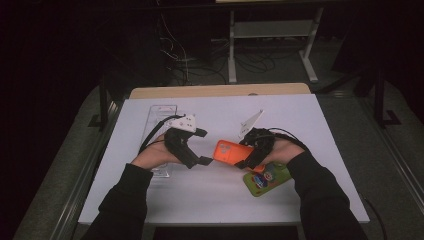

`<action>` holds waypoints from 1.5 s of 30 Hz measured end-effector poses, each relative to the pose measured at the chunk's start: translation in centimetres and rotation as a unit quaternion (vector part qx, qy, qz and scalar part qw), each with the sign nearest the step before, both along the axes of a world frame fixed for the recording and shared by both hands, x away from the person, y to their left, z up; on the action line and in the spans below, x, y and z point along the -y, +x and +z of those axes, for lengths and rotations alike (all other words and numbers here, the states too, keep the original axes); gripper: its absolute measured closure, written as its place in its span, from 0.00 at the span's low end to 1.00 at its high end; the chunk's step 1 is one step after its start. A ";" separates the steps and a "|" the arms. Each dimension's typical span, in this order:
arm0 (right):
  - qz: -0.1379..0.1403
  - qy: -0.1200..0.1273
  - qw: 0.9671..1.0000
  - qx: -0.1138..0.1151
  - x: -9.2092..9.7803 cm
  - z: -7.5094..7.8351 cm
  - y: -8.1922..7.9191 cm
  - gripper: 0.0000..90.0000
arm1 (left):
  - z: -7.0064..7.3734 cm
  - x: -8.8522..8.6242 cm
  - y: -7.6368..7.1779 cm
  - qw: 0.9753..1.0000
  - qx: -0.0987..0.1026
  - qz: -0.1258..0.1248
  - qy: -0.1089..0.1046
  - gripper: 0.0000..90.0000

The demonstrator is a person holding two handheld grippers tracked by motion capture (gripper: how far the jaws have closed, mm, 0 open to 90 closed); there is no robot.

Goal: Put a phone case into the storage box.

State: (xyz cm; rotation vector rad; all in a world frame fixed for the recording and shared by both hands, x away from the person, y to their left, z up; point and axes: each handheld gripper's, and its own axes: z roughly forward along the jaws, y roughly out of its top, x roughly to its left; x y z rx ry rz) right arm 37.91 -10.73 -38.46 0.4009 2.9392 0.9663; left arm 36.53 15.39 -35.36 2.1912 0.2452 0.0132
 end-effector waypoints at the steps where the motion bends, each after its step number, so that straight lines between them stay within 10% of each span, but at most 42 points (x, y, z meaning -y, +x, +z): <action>1: 0.009 -0.003 1.000 0.003 -0.2 0.0 -0.1 0.17 | 0.0 0.1 -0.1 1.000 0.000 -0.004 0.001 0.00; 23: 0.107 -0.009 0.994 0.003 -3.3 0.7 -2.6 0.17 | -1.9 2.7 -1.4 0.994 -0.007 -0.075 0.075 0.00; 45: 0.129 -0.004 0.992 0.017 -3.8 1.6 -3.4 0.17 | -3.2 4.0 -2.2 0.987 -0.012 -0.104 0.125 0.07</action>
